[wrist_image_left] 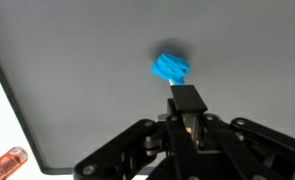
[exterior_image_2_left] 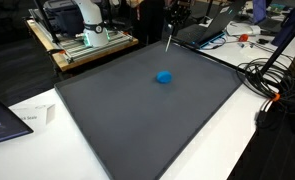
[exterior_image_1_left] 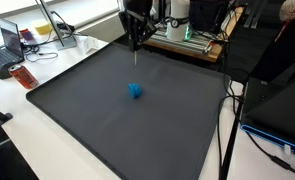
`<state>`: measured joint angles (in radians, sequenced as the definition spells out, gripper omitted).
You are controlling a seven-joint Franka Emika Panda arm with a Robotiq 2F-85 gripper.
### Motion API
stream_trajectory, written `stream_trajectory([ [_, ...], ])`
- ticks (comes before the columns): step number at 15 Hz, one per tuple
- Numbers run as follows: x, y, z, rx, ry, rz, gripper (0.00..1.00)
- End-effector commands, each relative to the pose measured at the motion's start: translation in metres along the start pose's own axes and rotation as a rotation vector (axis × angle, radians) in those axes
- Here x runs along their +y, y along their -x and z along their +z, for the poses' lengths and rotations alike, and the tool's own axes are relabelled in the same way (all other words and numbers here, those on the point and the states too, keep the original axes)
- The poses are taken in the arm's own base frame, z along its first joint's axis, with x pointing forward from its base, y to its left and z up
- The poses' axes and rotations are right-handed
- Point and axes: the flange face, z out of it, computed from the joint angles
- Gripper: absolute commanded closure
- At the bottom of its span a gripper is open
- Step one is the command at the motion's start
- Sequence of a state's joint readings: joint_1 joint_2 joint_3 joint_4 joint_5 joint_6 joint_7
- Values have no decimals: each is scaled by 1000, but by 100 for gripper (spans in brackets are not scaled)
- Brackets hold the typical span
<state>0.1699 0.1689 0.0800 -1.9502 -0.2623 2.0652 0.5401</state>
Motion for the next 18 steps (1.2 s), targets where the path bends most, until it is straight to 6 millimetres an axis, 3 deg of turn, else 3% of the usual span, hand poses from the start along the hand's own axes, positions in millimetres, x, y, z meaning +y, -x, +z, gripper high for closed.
stream_trajectory([
  [1, -35, -12, -3, 4, 96, 21, 97],
  [4, -63, -16, -4, 33, 180, 20, 97],
  [5, -49, -8, -1, 17, 125, 7, 87],
  [8, -65, -11, 0, 25, 151, 6, 87],
  [12, -64, -14, -1, 26, 156, 9, 87],
  [13, -68, -16, -1, 31, 170, 15, 97],
  [18, -99, -19, 6, 64, 315, 40, 97],
])
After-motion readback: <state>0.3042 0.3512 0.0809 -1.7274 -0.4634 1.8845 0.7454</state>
